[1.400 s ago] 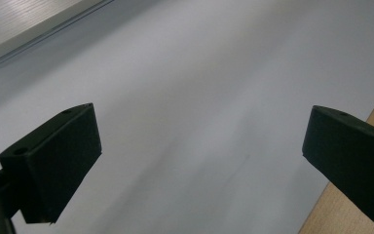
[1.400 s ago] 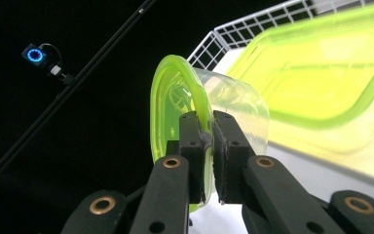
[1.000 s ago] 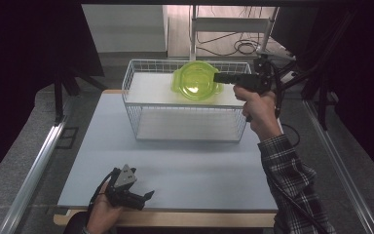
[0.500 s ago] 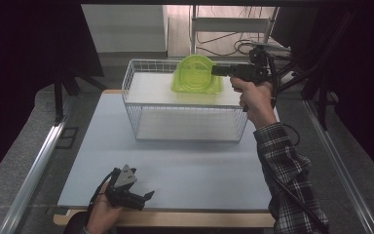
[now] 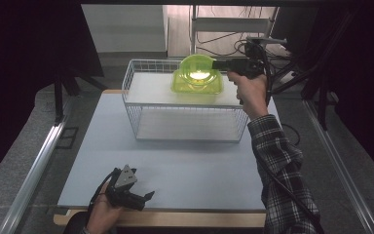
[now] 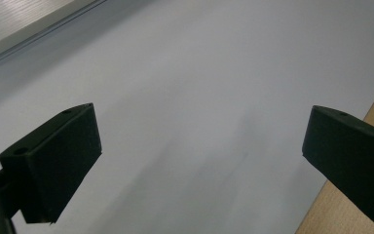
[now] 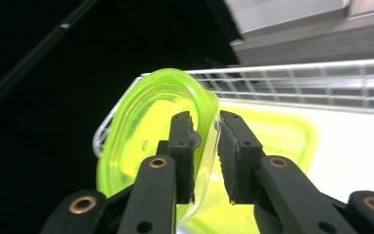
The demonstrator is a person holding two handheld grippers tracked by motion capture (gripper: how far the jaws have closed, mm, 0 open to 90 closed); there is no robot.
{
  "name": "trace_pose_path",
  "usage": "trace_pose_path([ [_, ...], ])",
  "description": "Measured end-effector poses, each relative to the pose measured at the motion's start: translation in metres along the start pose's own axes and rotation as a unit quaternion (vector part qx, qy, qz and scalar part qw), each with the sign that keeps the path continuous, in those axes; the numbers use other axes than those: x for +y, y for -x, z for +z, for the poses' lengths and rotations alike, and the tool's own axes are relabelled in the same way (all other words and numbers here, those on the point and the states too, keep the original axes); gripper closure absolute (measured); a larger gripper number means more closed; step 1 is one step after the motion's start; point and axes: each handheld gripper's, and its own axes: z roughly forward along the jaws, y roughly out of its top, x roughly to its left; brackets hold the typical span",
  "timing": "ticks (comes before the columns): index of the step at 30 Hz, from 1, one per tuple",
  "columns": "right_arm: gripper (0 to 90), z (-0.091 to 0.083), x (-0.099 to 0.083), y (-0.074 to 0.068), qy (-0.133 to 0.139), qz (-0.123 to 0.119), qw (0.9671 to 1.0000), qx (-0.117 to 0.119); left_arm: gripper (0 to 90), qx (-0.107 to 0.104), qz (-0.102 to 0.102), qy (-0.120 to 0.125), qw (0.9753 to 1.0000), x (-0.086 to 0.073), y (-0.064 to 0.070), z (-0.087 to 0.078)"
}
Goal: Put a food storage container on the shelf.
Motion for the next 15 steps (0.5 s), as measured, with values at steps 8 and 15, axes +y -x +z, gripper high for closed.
trace_pose_path([
  [8, 68.8, 0.0103, 0.0035, -0.0023, 0.007, -0.033, 0.9982, -0.049, 0.6, -0.001, 0.001, 0.001, 1.0, 0.0001, 0.0, -0.0003],
  [15, 56.0, 0.0081, 0.0045, -0.0038, 0.014, -0.058, 0.9963, -0.062, 0.6, 0.0, 0.001, 0.001, 1.0, 0.0002, 0.0, -0.0005],
])
